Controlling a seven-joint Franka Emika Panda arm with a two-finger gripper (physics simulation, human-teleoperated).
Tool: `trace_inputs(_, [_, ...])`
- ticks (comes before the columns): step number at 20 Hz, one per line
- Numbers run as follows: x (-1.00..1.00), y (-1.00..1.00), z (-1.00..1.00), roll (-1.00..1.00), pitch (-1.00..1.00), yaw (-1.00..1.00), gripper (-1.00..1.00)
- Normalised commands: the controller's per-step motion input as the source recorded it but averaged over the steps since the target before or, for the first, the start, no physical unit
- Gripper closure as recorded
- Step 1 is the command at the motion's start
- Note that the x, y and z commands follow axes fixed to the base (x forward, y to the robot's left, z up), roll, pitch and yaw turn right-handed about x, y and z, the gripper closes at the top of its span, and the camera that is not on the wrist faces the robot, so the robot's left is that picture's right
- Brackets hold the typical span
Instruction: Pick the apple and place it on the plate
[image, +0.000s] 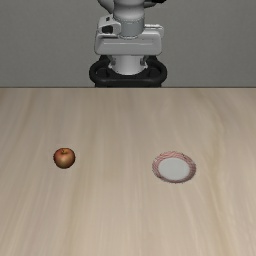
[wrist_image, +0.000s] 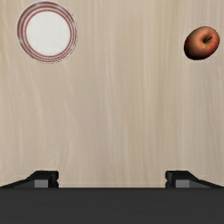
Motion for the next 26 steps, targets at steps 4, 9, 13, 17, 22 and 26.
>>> trace_inputs(4, [0.00,-1.00,0.00,0.00,0.00,0.00,-1.00])
trace_inputs(9, [0.00,-1.00,0.00,0.00,0.00,0.00,-1.00])
trace_inputs(13, [0.00,-1.00,0.00,0.00,0.00,0.00,-1.00])
trace_inputs(17, [0.50,-0.50,0.00,0.00,0.00,0.00,-1.00])
trace_inputs(22, [1.00,0.00,0.00,0.00,0.00,0.00,-1.00])
trace_inputs(26, [1.00,0.00,0.00,0.00,0.00,0.00,-1.00])
